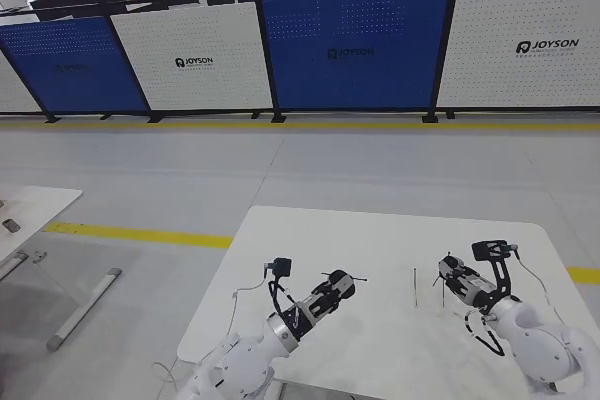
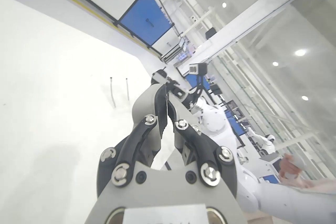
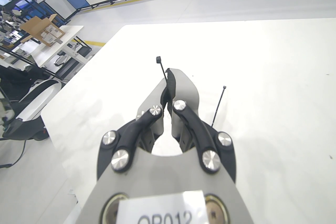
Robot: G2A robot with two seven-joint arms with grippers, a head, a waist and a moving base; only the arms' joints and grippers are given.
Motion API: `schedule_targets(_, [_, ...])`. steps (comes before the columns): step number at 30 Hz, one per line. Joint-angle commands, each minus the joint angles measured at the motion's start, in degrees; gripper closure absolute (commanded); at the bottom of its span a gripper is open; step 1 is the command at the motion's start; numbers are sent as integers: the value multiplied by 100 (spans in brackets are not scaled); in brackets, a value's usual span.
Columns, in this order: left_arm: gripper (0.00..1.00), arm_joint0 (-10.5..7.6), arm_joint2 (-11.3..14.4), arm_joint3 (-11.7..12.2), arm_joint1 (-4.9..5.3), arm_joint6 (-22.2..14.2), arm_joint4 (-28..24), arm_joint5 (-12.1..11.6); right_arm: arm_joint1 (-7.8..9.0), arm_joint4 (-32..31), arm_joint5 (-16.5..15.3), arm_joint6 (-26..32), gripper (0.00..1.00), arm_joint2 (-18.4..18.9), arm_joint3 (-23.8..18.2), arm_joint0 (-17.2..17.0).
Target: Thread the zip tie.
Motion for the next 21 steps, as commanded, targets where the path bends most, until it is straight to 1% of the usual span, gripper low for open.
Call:
schedule_targets(1, [100,32,-39,-16,19,-183,-81,-31,0,0,0,0,100,0,0,0])
schedule_targets(2, [100,23,-64,11,38,-354,35,38,0,0,0,0,100,0,0,0])
schedule_targets(3, [100,20,-68,18,41,-378,65,55,0,0,0,0,100,0,0,0])
schedule_targets(11, [100,20,-68,18,41,-378,65,55,0,0,0,0,100,0,0,0])
schedule_targets(14, [100,-51,20,163,39,-392,306,275,0,0,0,0,100,0,0,0])
schedule_targets(16, [100,-138,84,292,37,-474,382,418,0,0,0,0,100,0,0,0])
schedule_targets(17, [100,-158,111,335,32,-486,317,458,0,0,0,0,100,0,0,0])
schedule_targets(19, [100,-196,149,376,27,-623,95,458,0,0,0,0,100,0,0,0])
schedule_targets(21, [100,-196,149,376,27,-623,95,458,0,0,0,0,100,0,0,0])
